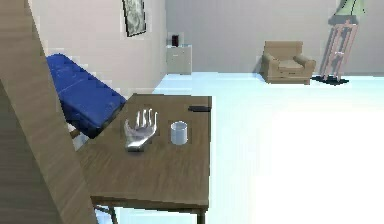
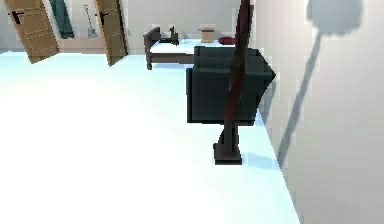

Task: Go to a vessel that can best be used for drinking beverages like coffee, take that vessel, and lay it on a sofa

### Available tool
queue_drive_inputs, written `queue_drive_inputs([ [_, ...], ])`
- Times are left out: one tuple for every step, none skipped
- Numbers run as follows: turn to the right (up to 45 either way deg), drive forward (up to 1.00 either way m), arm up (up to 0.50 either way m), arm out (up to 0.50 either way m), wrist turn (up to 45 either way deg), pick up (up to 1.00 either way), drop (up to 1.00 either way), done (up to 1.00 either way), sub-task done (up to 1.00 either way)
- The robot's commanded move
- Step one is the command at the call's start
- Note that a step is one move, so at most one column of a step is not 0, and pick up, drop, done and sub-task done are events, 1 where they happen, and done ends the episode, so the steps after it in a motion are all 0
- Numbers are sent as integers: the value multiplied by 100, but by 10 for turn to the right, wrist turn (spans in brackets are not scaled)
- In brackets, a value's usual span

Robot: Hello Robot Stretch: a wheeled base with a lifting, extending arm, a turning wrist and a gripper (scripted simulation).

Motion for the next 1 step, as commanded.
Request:
queue_drive_inputs([
  [270,0,0,0,0,0,0,0,0],
])
